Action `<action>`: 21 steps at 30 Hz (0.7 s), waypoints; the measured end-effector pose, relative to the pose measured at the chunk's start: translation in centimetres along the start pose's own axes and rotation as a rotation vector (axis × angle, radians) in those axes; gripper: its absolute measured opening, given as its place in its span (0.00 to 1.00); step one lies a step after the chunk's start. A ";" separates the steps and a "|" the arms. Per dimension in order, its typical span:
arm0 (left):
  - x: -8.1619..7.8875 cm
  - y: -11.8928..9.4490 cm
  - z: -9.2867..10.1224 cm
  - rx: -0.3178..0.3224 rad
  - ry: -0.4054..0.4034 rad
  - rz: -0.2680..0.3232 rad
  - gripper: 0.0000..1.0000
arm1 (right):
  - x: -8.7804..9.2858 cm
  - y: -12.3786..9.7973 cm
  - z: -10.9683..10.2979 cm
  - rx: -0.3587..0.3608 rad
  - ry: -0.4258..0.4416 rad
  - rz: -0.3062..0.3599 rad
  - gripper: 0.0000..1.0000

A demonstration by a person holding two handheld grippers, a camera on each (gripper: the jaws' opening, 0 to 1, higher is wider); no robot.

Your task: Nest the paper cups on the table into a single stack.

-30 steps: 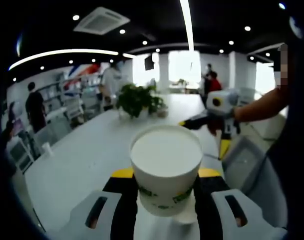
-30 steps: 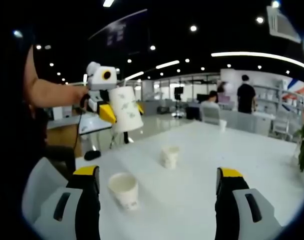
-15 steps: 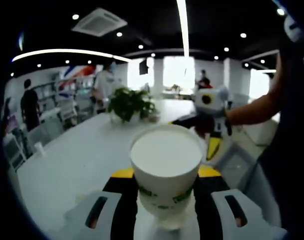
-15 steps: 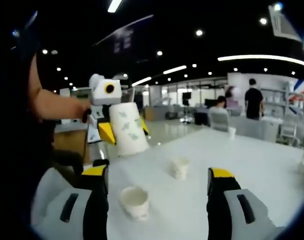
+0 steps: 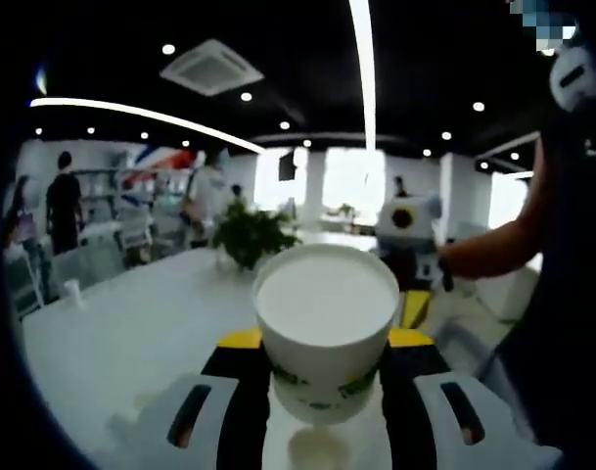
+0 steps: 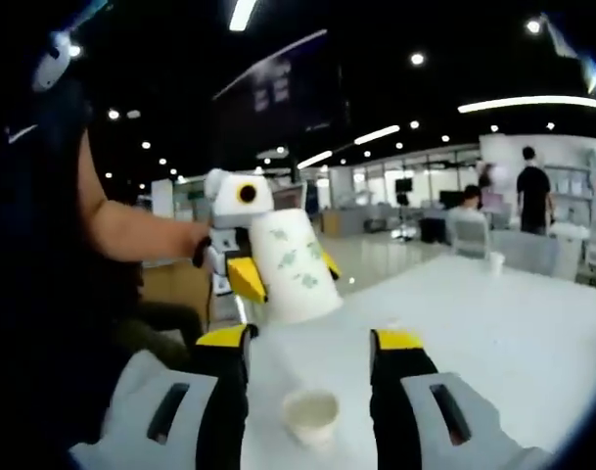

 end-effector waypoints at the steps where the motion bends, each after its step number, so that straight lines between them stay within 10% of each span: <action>1: -0.1 0.0 0.0 -0.003 -0.003 0.008 0.42 | -0.1 0.1 -0.1 -0.004 0.000 0.000 0.41; 13: -1.1 -1.2 0.4 -0.023 -0.089 0.138 0.42 | -1.5 1.6 -2.2 -0.145 0.111 0.014 0.30; 21: -0.5 -1.7 1.0 0.010 -0.086 0.111 0.41 | -2.1 1.9 -2.8 -0.202 0.163 0.026 0.23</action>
Point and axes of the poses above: the point that each gripper's makers call its tool centre point, and the gripper's own axes: y roughly forward along the fingers, z roughly to its right, x roughly out of its underside, the point moved 4 cm from there along -y, roughly backward along the fingers, and after that the axes turned 14 degrees about y, right-handed, at the moved point
